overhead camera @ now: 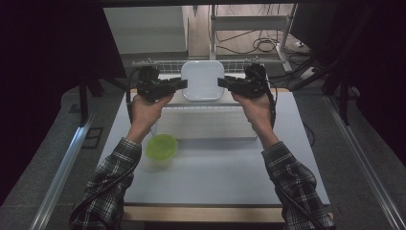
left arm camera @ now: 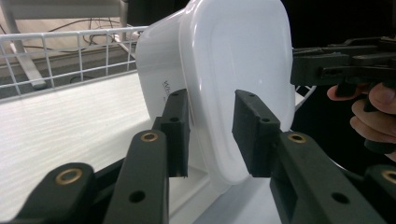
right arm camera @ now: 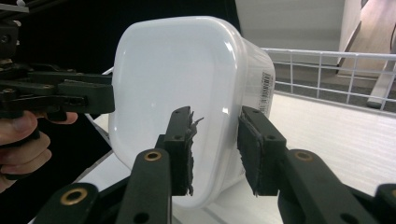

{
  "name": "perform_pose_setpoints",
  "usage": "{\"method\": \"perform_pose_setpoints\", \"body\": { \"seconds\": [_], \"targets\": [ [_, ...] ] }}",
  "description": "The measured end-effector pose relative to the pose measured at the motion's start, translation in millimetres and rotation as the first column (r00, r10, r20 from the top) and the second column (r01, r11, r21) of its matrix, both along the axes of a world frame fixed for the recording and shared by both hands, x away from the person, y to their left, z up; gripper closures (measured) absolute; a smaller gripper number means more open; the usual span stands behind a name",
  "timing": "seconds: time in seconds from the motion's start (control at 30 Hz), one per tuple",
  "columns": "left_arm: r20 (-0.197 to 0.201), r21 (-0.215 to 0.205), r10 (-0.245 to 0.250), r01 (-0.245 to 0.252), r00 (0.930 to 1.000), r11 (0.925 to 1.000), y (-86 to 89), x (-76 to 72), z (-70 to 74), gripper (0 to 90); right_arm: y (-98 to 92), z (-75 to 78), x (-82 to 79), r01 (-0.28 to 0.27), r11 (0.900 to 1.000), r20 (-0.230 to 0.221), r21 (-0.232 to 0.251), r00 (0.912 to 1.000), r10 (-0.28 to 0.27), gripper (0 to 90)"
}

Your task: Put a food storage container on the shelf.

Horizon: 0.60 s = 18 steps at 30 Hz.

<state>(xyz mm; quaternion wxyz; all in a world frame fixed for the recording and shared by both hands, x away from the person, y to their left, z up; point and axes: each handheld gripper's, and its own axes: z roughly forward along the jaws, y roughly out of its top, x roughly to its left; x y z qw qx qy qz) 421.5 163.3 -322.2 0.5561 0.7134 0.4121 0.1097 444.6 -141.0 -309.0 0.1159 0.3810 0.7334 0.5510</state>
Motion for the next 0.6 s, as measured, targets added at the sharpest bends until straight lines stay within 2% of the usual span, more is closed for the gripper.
{"method": "perform_pose_setpoints", "body": {
  "seconds": [0.2, 0.27, 0.43, 0.53, 0.6],
  "targets": [
    [-0.014, 0.009, 0.009, -0.009, 0.9999, 0.9999, -3.4, 7.8, -4.1, 62.0, 2.8, -1.7, 6.3, 0.018, 1.0, -0.005, -0.014, 0.9998, -0.018, 62.0],
    [-0.026, -0.016, 0.007, -0.008, 0.9996, 0.9998, -2.5, 11.3, -5.6, 61.7, 4.3, -2.1, 9.2, 0.025, 0.999, -0.009, -0.022, 0.9997, -0.025, 60.5],
    [-0.033, -0.009, 0.012, -0.012, 0.9994, 0.9999, -2.5, 14.7, -6.0, 57.6, 5.7, -0.8, 11.8, 0.03, 0.999, -0.015, -0.026, 0.9994, -0.03, 58.1],
    [-0.035, -0.001, 0.019, -0.019, 0.9992, 0.9998, -2.9, 17.8, -6.3, 54.4, 8.6, 0.7, 14.3, 0.054, 0.997, 0.002, -0.06, 0.9985, -0.054, 57.4],
    [-0.039, -0.015, 0.026, -0.026, 0.9989, 0.9995, -2.5, 21.7, -6.4, 52.5, 10.4, -0.3, 15.5, 0.057, 0.996, 0.002, -0.07, 0.9984, -0.057, 57.2]
  ]
}}
